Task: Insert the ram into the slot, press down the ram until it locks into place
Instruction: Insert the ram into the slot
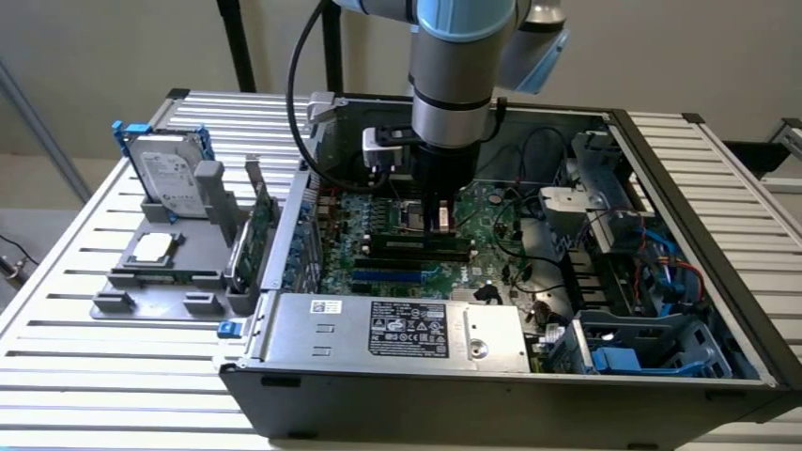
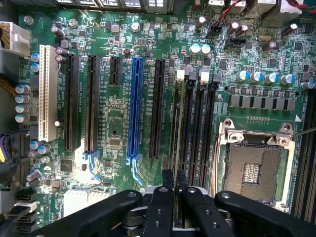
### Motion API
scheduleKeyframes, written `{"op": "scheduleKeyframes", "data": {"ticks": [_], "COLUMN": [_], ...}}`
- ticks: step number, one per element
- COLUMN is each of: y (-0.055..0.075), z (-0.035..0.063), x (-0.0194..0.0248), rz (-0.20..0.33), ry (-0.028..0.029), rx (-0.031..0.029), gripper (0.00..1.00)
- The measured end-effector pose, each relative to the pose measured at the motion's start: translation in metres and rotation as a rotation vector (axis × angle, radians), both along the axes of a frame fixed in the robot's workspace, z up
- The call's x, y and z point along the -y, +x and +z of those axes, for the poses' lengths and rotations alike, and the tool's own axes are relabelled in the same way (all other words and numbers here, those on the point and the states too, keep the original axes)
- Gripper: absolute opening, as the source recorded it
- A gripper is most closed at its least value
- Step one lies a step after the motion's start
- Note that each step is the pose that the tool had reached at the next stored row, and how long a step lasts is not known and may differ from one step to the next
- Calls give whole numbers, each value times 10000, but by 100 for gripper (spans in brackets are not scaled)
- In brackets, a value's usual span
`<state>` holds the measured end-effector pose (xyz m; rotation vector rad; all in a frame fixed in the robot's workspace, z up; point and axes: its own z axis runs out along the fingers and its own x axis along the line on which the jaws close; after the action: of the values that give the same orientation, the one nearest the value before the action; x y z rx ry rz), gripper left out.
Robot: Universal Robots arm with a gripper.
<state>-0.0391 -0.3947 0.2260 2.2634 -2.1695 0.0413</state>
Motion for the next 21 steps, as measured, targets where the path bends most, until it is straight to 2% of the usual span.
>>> {"op": "scheduleKeyframes", "data": {"ticks": [21], "y": [0], "z": [-18], "x": [-7], "rz": [-48], "ry": [-9], "rx": [1], "gripper": [14]}}
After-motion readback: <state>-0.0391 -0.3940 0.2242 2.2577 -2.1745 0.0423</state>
